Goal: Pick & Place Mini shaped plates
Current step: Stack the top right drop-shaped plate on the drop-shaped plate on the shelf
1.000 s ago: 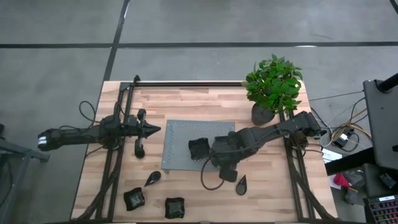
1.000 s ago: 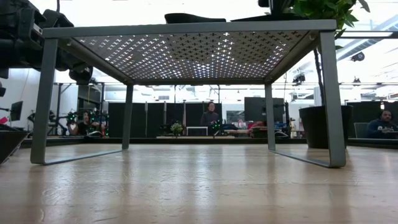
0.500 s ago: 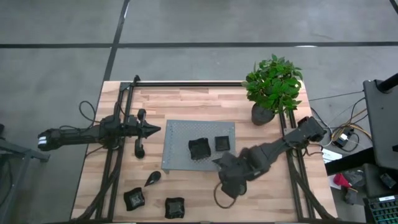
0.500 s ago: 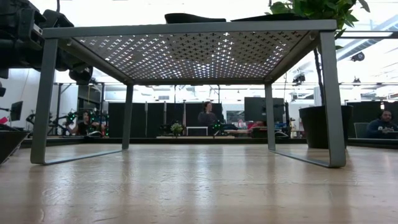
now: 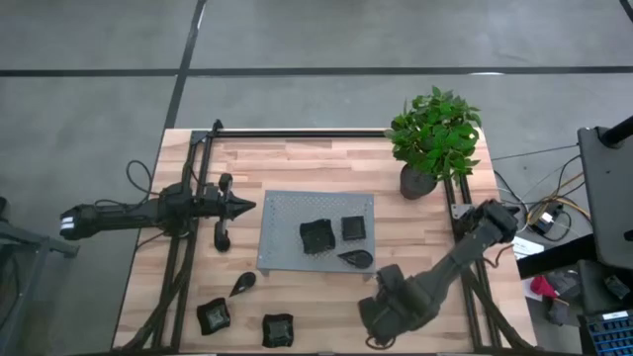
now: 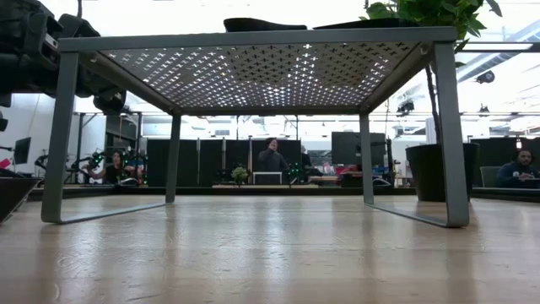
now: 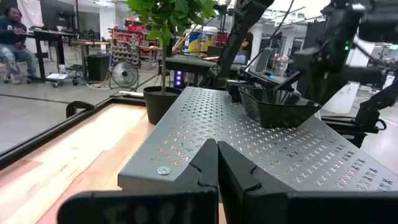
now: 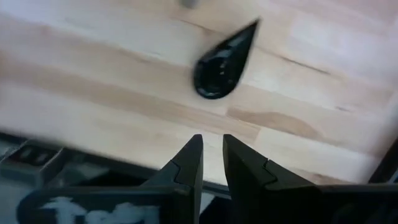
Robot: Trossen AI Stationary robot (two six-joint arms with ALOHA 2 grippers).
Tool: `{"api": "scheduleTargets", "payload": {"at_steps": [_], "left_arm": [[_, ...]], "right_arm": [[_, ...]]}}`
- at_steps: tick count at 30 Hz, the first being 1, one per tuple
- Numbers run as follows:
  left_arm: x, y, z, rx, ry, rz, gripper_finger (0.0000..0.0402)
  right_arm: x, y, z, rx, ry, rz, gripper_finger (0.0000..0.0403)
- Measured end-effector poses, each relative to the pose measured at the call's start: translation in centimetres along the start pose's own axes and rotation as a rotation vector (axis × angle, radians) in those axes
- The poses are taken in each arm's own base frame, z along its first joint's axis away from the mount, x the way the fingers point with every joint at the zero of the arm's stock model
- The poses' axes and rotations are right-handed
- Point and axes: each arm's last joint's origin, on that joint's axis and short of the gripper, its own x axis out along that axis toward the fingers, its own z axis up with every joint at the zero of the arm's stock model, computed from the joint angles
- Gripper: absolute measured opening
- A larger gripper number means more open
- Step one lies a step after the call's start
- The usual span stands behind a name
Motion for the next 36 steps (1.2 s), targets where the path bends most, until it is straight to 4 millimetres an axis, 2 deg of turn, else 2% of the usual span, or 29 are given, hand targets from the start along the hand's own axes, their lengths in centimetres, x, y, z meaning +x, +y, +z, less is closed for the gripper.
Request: {"api": "scheduleTargets", "payload": {"at_steps": [6,13,17,22,36], "left_arm": [[0.0,0.0,0.0,0.0,0.0,0.0,0.0],[0.0,0.0,0.0,0.0,0.0,0.0,0.0],[0.0,0.0,0.0,0.0,0.0,0.0,0.0],[0.0,0.0,0.0,0.0,0.0,0.0,0.0],[0.0,0.0,0.0,0.0,0.0,0.0,0.0]], "right_arm": [[2.6,-1.2,-2.0,0.094,-0.008,-0.036,0.0063],[6.3,-2.5,-2.9,0.147,-0.067,-0.04,0.0058],[8.3,-3.2,-2.8,0.164,-0.085,-0.05,0.0057],[9.9,-3.5,-2.2,0.17,-0.149,-0.021,0.0061],[12.7,-4.4,-1.3,0.191,-0.201,0.028,0.0054]]}}
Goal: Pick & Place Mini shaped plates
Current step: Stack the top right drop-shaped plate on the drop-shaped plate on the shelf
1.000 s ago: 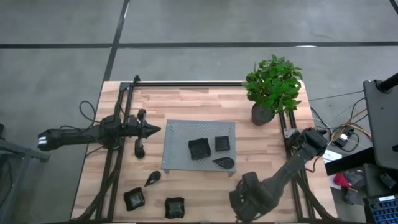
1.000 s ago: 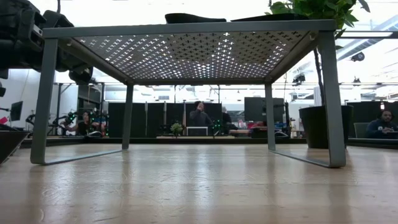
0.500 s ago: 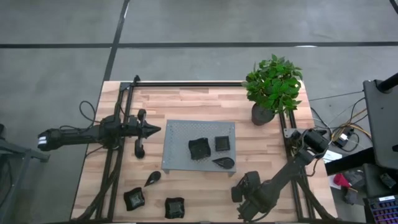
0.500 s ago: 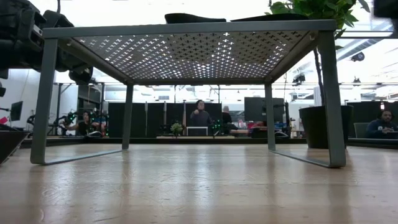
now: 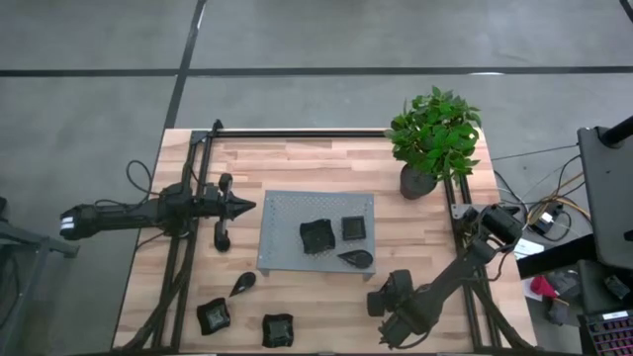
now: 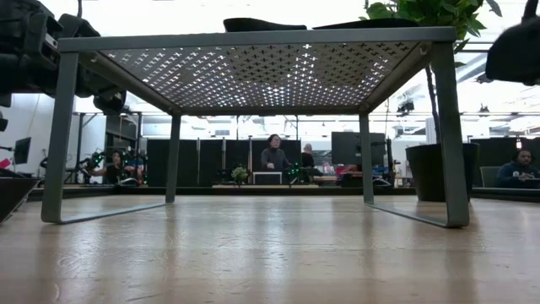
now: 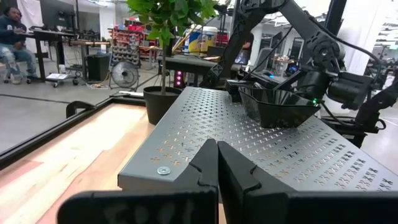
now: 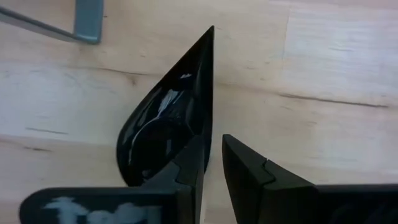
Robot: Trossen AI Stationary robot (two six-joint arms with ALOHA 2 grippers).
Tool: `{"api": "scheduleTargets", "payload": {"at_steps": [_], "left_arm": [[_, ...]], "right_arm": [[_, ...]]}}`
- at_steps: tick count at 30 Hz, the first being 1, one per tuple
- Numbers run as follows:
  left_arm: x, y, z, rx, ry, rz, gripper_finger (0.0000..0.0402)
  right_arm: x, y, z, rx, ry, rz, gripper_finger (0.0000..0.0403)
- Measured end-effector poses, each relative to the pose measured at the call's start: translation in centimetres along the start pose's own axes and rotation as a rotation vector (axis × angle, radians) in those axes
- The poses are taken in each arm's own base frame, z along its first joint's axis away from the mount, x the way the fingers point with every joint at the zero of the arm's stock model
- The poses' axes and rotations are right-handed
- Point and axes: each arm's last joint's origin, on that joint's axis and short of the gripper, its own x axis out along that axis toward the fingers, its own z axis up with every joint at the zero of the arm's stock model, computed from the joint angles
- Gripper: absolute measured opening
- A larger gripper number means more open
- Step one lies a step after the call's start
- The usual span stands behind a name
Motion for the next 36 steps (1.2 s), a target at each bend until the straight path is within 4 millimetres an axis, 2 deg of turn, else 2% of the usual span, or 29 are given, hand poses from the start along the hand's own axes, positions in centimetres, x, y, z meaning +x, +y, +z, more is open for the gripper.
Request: {"api": "scheduleTargets", "payload": {"at_steps": [7,13,19,21,26,36], "left_arm": [[0.0,0.0,0.0,0.0,0.0,0.0,0.0],[0.0,0.0,0.0,0.0,0.0,0.0,0.0],[0.0,0.0,0.0,0.0,0.0,0.0,0.0],[0.0,0.0,0.0,0.0,0.0,0.0,0.0],[0.0,0.0,0.0,0.0,0.0,0.0,0.0],[0.0,0.0,0.0,0.0,0.002,0.0,0.0]], "right_arm": [[0.0,0.0,0.0,-0.004,-0.008,0.013,0.005],[0.0,0.1,-0.1,-0.035,0.0,0.023,0.0013],[-0.3,0.1,-0.1,-0.095,0.035,0.001,0.0008],[-1.0,0.0,0.0,-0.154,0.078,-0.016,0.0008],[-3.4,0.1,0.5,-0.441,0.153,0.021,0.0008],[-10.3,0.0,4.0,-0.779,0.169,0.105,0.0008]]}}
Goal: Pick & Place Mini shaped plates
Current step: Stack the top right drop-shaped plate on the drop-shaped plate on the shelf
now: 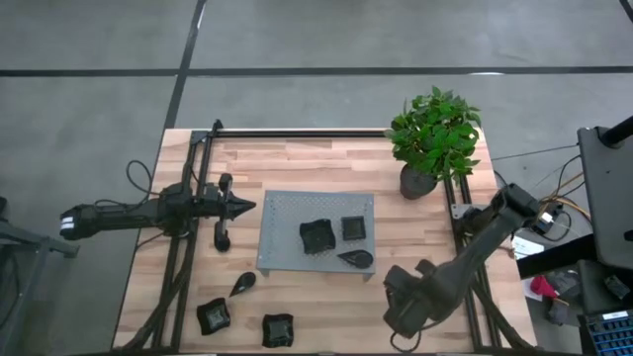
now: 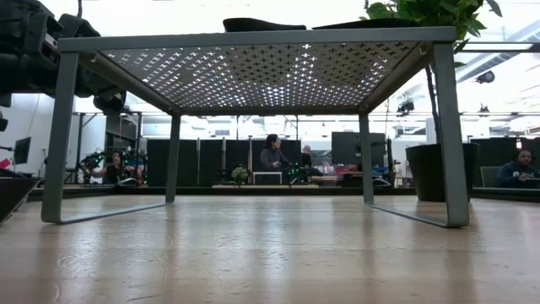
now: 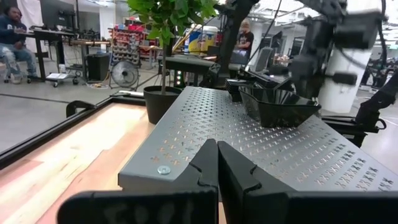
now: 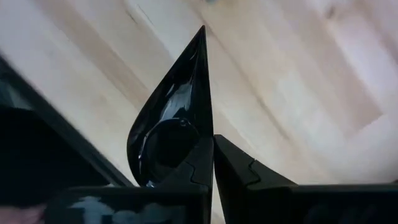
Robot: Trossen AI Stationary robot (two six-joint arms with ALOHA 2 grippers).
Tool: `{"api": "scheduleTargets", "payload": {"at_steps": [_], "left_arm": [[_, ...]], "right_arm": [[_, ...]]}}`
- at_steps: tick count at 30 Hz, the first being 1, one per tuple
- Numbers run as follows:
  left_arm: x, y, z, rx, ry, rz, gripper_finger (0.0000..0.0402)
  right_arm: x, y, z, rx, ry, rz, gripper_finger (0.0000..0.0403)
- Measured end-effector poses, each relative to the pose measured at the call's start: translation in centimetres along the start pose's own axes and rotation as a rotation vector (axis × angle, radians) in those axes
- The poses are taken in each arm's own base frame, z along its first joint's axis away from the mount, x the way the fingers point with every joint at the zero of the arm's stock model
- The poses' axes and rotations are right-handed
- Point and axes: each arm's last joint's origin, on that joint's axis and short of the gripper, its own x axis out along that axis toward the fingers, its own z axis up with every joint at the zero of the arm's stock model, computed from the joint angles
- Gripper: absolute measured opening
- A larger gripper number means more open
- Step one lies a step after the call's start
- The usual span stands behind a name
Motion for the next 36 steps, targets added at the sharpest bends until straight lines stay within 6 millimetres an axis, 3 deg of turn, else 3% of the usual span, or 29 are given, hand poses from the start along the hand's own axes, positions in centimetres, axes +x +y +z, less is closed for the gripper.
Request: {"api": "scheduleTargets", "payload": {"at_steps": [8,20,27,32,36], "left_arm": [[0.0,0.0,0.0,0.0,0.005,0.001,0.0],[0.0,0.0,-0.1,0.0,0.006,0.001,0.0],[0.0,0.0,-0.1,0.0,0.007,0.001,0.0],[0.0,0.0,-0.1,-0.001,0.01,0.001,0.0],[0.0,0.0,-0.1,-0.001,0.01,0.001,0.0]], "right_arm": [[-4.7,-1.9,3.5,-0.195,-0.121,0.052,0.0008],[-7.9,-4.1,9.9,-0.419,-0.22,0.093,0.0008],[-7.1,-3.7,12.0,-0.509,-0.253,0.088,0.0008],[-5.5,-2.7,12.4,-0.619,-0.232,0.05,0.0008],[-5.3,-2.1,12.7,-0.654,-0.244,0.035,0.0008]]}}
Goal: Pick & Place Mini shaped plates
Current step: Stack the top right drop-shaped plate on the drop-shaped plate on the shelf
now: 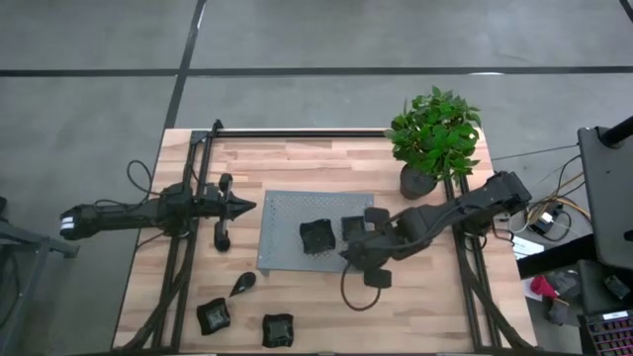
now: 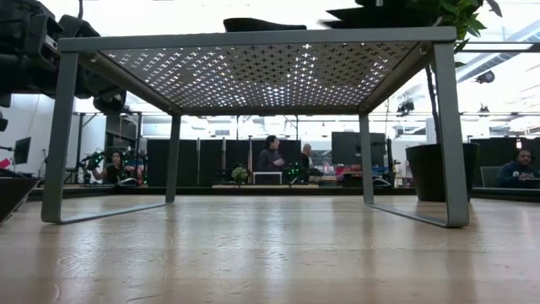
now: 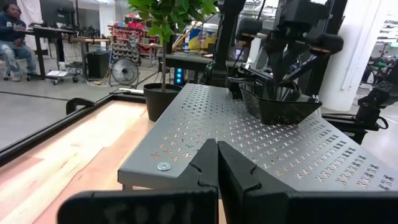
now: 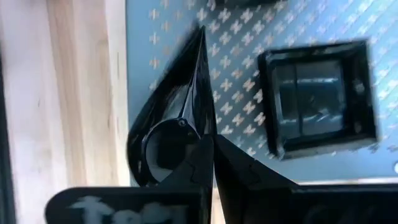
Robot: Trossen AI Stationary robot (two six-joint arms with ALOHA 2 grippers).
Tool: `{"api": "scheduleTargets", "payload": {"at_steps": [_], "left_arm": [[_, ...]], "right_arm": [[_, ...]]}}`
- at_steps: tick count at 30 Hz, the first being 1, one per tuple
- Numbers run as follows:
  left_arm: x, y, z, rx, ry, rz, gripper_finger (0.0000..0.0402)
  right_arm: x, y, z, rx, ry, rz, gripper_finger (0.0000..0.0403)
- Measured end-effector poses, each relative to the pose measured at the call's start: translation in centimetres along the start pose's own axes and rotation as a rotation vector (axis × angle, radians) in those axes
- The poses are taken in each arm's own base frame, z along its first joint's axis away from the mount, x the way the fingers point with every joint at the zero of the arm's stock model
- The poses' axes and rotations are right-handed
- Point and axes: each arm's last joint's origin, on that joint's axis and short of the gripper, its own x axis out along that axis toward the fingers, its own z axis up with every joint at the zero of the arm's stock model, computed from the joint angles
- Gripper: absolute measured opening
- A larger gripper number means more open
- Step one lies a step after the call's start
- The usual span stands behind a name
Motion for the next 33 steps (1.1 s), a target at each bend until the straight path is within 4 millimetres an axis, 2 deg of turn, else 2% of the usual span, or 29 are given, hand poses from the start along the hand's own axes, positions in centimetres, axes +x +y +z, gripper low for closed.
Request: {"api": "scheduleTargets", "payload": {"at_steps": [9,27,33], "left_arm": [[0.0,0.0,0.0,0.0,0.0,0.0,0.0],[0.0,0.0,0.0,0.0,-0.001,0.0,0.0],[0.0,0.0,0.0,0.0,0.0,0.0,0.0]], "right_arm": [[-1.1,-0.1,0.7,-0.041,-0.067,-0.008,0.0008],[-0.6,0.1,1.0,-0.02,-0.103,0.009,0.0008],[-0.2,-0.1,0.7,0.112,-0.073,0.001,0.0008]]}}
